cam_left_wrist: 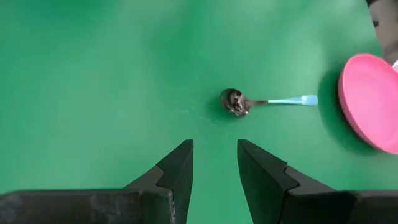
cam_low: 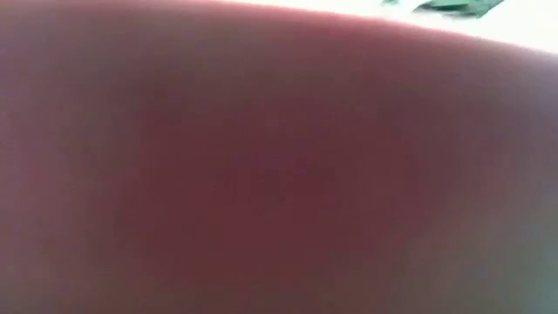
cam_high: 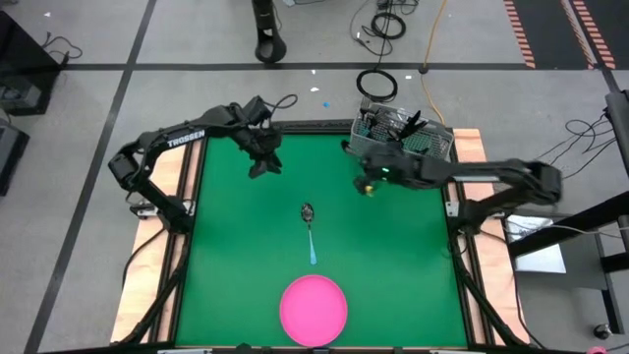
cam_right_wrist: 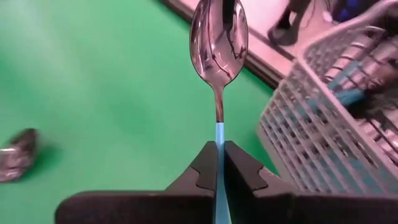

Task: Sort silverware
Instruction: Put the blue spoon into the utensil holder

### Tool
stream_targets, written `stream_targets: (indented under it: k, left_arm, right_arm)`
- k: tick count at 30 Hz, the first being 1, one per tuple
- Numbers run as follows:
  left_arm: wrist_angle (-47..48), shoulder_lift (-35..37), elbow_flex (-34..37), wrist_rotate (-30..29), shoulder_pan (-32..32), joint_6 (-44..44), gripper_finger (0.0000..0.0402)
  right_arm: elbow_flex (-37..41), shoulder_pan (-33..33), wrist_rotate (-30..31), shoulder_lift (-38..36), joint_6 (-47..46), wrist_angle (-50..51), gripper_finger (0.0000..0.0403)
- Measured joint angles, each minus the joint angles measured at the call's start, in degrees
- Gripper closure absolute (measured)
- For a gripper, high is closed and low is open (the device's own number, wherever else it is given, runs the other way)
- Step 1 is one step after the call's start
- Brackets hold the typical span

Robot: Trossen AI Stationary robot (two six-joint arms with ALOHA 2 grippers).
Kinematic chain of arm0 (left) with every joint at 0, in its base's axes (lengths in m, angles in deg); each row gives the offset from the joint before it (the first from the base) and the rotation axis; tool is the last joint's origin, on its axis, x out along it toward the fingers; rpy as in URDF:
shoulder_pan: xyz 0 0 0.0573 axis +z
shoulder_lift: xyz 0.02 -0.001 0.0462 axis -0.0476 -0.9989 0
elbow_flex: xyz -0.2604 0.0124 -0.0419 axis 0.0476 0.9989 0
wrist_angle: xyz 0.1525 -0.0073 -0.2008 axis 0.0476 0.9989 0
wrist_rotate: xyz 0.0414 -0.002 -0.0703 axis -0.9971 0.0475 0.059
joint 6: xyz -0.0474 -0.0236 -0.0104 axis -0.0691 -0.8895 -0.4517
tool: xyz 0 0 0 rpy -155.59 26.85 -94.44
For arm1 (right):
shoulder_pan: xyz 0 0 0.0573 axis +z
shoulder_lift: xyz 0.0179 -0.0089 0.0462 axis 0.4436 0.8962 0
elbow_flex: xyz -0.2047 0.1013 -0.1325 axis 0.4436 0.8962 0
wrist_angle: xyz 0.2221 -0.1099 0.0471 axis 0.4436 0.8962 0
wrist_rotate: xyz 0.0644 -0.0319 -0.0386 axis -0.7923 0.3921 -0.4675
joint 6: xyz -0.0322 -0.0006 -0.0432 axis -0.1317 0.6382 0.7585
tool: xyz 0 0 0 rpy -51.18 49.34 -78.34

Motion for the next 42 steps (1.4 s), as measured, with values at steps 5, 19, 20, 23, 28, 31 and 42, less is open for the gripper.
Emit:
stream_targets:
  k: [5, 19, 20, 23, 28, 31, 42]
  left_arm:
    - [-21.81, -0.02, 11.82, 8.65, -1.70, -11.12, 0.0277]
    - [-108.67, -6.88, 24.93, -23.22, -28.06, -42.39, 0.0277]
    - [-108.54, -7.80, 24.10, -24.70, -28.95, -42.12, 0.0277]
    - [-108.72, -11.06, 21.08, -27.02, -30.74, -42.10, 0.0277]
    - [-109.11, -14.58, 16.21, -30.31, -31.58, -42.46, 0.0277]
    - [-108.87, -16.27, 14.27, -30.55, -31.56, -42.19, 0.0277]
    - [-109.19, -18.32, 12.40, -30.53, -31.58, -40.74, 0.0277]
  right_arm:
    - [10.52, 2.78, -2.83, -13.66, -1.07, -9.16, 0.0402]
    - [19.23, 8.57, -12.05, -20.61, 4.62, -35.07, 0.0403]
    - [19.23, 8.88, -12.05, -19.94, 5.10, -36.19, 0.0403]
    - [19.23, 9.76, -12.04, -18.39, 5.82, -39.47, 0.0403]
    - [19.23, 10.90, -12.06, -16.91, 5.81, -40.03, 0.0403]
    - [19.23, 11.82, -11.77, -16.24, 5.78, -40.02, 0.0403]
    - [19.23, 13.05, -10.14, -15.83, 6.65, -40.14, 0.0403]
